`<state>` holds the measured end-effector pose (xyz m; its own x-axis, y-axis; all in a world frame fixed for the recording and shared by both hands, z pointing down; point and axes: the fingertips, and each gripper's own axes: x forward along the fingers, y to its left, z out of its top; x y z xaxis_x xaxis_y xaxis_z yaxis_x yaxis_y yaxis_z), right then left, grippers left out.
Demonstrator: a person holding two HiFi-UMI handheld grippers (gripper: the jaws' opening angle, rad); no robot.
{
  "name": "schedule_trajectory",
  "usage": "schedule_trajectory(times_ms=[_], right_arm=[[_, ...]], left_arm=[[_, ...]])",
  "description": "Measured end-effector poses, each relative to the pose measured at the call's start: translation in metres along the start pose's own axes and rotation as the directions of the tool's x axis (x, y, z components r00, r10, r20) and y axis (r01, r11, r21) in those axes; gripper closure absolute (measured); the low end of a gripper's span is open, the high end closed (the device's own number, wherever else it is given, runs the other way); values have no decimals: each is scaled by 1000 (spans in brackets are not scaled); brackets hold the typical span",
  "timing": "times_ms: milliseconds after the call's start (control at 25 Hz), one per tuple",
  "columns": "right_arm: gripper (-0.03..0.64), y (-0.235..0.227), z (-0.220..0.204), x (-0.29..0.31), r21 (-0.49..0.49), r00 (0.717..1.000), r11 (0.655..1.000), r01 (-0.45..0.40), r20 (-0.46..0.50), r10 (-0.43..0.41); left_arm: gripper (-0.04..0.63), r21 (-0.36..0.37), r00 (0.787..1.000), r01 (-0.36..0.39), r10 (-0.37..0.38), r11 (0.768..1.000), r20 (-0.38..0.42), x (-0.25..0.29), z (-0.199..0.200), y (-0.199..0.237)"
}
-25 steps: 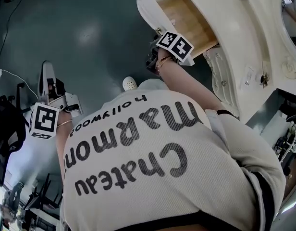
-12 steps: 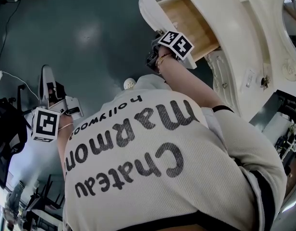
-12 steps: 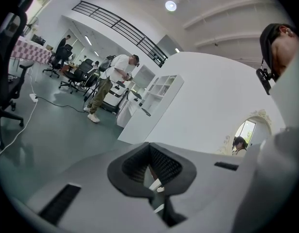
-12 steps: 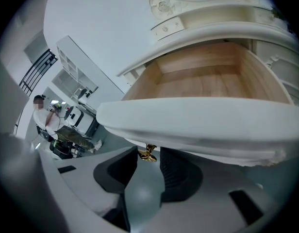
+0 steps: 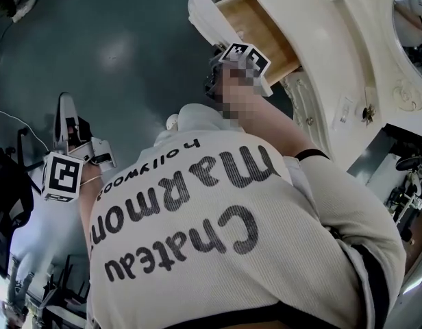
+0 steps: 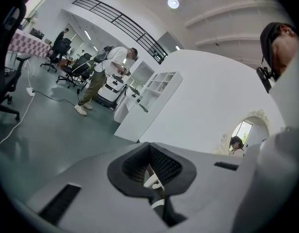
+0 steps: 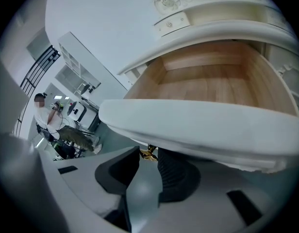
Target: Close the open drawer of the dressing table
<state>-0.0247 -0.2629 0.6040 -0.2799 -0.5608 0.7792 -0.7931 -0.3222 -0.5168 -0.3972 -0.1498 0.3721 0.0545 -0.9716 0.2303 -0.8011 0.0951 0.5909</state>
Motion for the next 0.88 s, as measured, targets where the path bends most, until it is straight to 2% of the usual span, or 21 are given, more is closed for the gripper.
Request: schedule_trajectory(times_ms=[240,320,480,640,760,880], right_arm=[[483,-8,12,0,2,1000,1000,-12,-15,12],[483,-11,15,0,0,999,1000,-20,-30,20],[500,-17,19,-3,-83,998,997,-10,-62,5],[503,-19,24,-3,-100,998,995,-13,-65,7],[506,-23,31,-2,-118,998,993,-11,-59,4],[508,-27,37,-2,-138,999,990,-1,-53,-7]], left_arm=[[589,-38,999,-27,26,999,-20,14,-18,-17],[589,-17,1000,-18,18,1000,-12,20,-15,-28],[589,-5,1000,-24,24,1000,13,24,-10,-38],[589,-94,996,-85,87,992,21,19,-18,-35],[589,-13,999,-48,49,999,24,24,-12,-46],[589,-20,998,-60,61,998,32,23,-9,-47]])
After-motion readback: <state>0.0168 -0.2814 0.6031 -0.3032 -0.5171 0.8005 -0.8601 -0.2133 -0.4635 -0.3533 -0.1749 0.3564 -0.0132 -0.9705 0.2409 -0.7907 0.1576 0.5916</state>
